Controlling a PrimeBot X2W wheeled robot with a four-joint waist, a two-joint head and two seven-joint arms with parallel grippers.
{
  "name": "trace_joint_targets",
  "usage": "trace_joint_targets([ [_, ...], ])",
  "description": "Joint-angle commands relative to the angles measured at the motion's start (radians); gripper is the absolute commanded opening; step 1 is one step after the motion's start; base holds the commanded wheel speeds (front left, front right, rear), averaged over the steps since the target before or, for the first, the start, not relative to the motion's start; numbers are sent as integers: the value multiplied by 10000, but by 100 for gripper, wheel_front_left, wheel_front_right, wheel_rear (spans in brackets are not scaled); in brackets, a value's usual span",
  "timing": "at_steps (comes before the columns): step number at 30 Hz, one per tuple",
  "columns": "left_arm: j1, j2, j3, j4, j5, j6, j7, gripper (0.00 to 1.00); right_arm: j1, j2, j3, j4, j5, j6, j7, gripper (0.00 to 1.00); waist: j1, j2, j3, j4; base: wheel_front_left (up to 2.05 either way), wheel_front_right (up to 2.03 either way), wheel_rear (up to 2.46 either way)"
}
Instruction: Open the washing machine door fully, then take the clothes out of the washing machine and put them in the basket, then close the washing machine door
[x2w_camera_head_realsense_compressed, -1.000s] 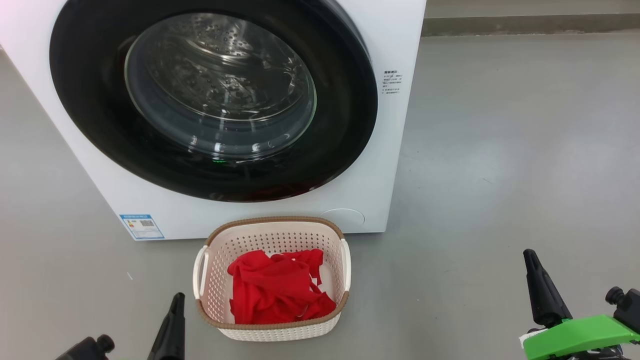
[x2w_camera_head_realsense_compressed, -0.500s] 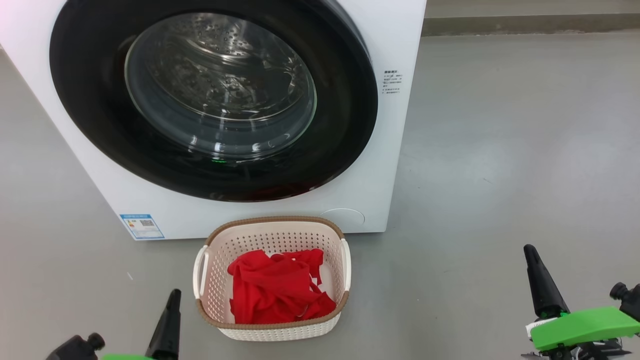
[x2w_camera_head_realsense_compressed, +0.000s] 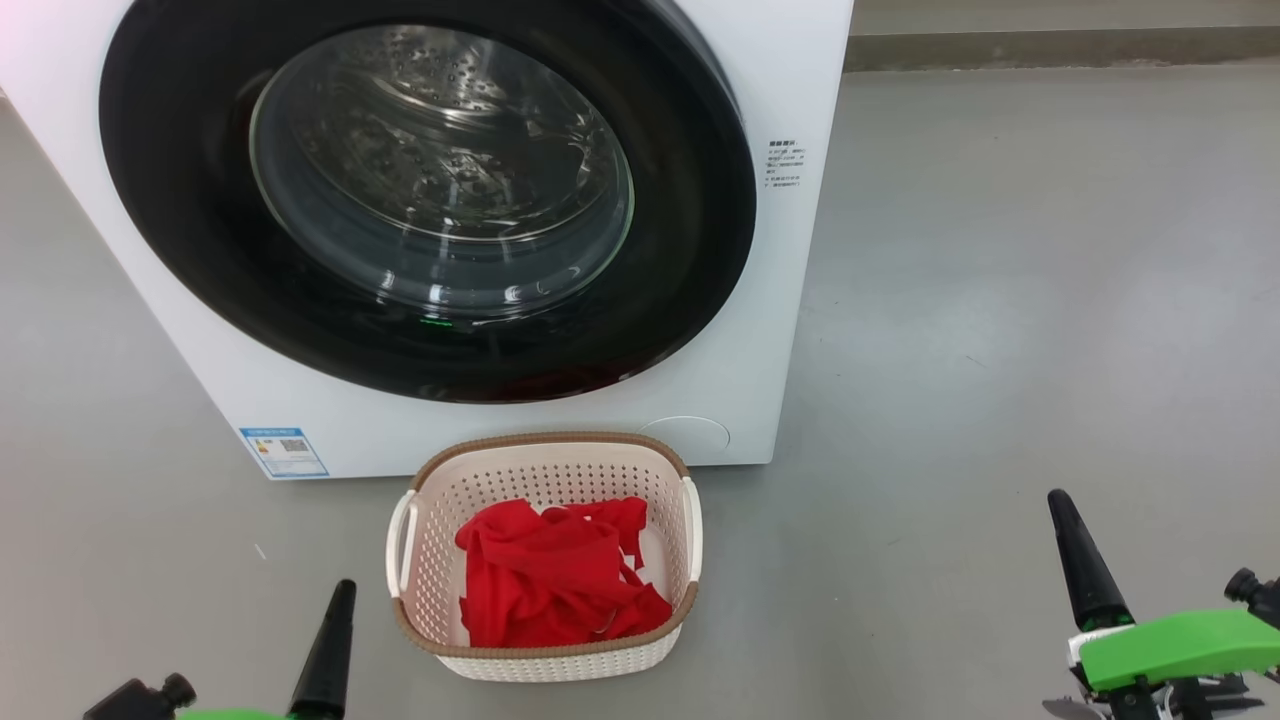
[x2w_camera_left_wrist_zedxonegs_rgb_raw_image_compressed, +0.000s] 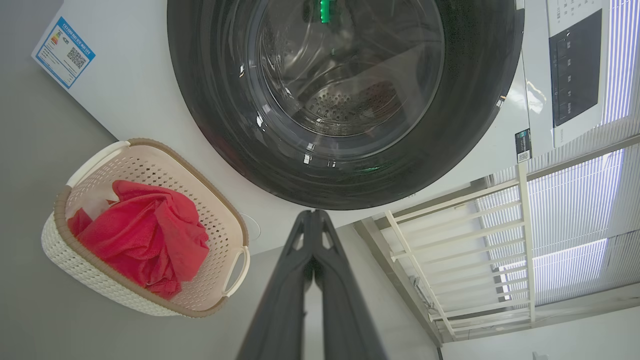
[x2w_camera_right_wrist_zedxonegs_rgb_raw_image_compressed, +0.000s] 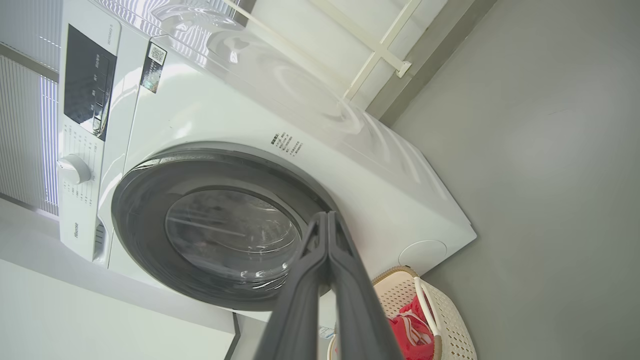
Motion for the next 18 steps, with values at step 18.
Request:
trace_joint_targets([
  [18, -775, 114, 637, 65, -2254, -340, 541, 0, -866, -324, 164, 33, 2414, -6, 507, 0, 0, 0, 7, 6, 0, 0, 0],
])
